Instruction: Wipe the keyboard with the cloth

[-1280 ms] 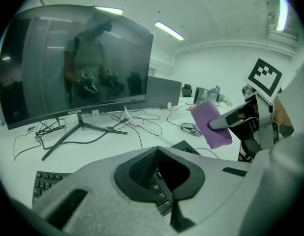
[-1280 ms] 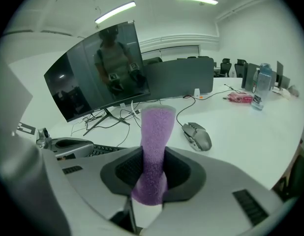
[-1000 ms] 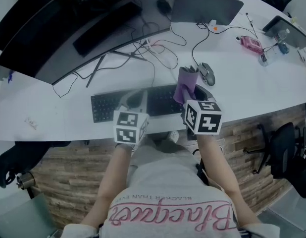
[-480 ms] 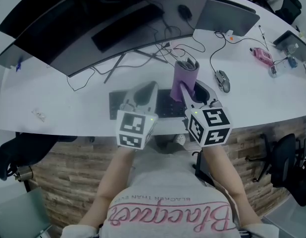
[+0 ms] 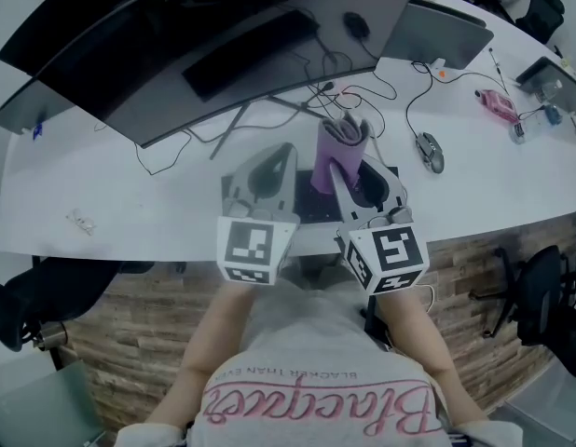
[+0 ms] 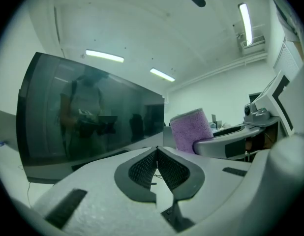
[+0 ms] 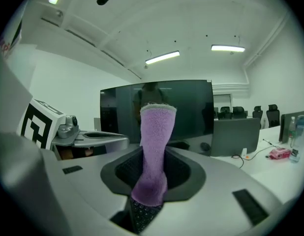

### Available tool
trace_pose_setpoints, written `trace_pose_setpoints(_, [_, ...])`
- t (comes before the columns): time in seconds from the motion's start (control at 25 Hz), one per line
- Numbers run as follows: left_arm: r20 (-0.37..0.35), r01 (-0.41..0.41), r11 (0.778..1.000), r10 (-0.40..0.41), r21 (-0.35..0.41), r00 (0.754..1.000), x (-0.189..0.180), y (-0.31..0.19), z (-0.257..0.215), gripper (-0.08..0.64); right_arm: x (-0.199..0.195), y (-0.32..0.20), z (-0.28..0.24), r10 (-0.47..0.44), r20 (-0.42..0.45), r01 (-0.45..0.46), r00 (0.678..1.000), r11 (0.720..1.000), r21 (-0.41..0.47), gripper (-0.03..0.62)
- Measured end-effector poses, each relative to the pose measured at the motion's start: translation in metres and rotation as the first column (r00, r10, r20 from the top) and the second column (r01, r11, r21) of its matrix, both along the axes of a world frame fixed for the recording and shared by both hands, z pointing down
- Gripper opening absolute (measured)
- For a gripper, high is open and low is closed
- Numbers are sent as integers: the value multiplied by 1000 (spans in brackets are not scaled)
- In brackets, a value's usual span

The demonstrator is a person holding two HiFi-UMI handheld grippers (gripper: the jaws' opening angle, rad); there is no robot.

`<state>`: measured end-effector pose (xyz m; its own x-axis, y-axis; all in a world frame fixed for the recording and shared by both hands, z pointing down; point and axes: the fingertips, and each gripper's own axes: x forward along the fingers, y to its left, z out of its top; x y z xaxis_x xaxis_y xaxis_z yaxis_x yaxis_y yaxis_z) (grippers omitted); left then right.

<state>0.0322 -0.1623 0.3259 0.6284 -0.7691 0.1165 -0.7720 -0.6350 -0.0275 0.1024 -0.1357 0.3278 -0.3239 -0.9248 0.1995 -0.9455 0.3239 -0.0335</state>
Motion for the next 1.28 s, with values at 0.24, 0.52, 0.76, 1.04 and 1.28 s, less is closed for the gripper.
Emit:
trace_pose_setpoints(0.24, [-8,-3,997,4,75,1000,0,7,-13,5,-13,8,-8,-27,-28,29,999,997,73,97])
trace_pose_setpoints(0.52, [-36,32,990,-27,139,999,2,17,-26,5,-12,16,-14,-46,-30,49,998,991,123,97])
trace_pose_setpoints(0.76, [-62,67,988,-59,136,996,10,25,-29,5,-5,23,-19,-76,-36,80,996,986,143,97])
trace_pose_setpoints(1.04, [-56,89,983,-81,160,995,15,33,-35,5,2,27,-26,-105,-33,109,994,981,160,94])
trace_pose_setpoints(1.28, [-29,87,980,-83,178,996,22,40,-36,5,2,31,-29,-130,-28,133,991,976,173,94])
